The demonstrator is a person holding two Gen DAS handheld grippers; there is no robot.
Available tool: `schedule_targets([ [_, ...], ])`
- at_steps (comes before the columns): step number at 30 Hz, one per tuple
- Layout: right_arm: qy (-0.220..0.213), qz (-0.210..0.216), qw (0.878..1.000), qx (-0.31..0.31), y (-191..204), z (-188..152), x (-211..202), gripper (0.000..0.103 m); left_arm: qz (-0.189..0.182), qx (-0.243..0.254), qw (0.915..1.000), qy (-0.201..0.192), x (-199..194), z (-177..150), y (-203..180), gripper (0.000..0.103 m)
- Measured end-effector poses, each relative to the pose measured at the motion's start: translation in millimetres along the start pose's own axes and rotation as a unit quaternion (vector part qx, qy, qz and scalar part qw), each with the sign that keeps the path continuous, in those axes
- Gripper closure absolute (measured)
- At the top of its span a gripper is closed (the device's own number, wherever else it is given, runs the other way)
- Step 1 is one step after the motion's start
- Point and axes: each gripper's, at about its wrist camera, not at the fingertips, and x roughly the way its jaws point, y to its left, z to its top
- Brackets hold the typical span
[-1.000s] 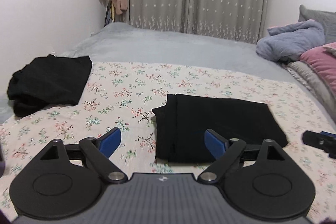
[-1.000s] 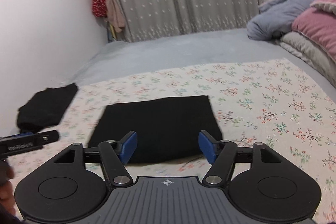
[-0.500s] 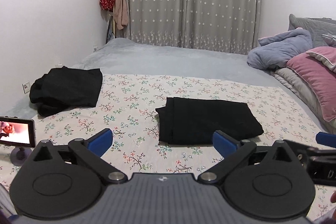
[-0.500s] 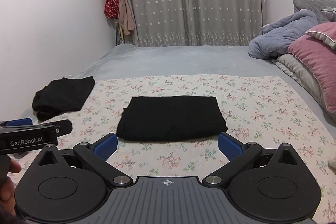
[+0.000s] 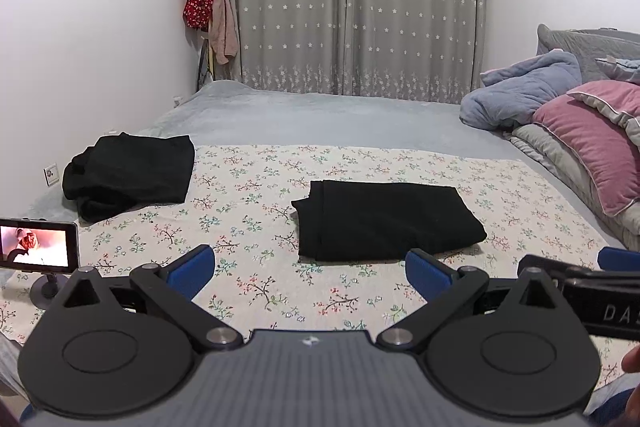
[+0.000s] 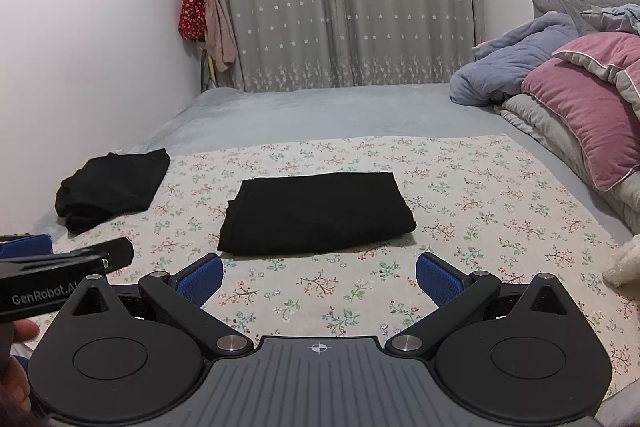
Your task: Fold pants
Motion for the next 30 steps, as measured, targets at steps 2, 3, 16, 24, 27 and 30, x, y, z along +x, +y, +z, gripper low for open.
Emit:
schedule_targets([
  [2, 0.001, -0.001, 1.000, 0.004, -1, -1, -2, 0.000, 0.001, -0.002, 1.0000, 0.001, -2, -3, 1, 0.000],
  [3, 0.001, -0.002, 1.000, 0.005, -1, -2, -4, 0.000, 0.002, -0.003, 1.0000, 0.001, -2, -4, 2, 0.000],
  [16, 0.007, -0.019, 1.000, -0.004, 7, -7, -7, 0.000, -0.002, -0.008, 1.0000, 0.003, -2, -4, 3, 0.000],
  [24, 0.010, -0.028, 1.000, -0.010, 10, -9, -4, 0.000, -0.005, -0.005, 1.0000, 0.004, 0, -4, 4, 0.000],
  [27, 0.009, -0.034, 0.999, -0.013, 11, -10, -4, 0.000, -0.010, -0.004, 0.9999, 0.009, 2, -6, 3, 0.000],
  [30, 0.012, -0.035, 0.999, -0.017, 11, -11, -3, 0.000, -0.009, 0.000, 0.9999, 0.009, 2, -6, 0, 0.000],
])
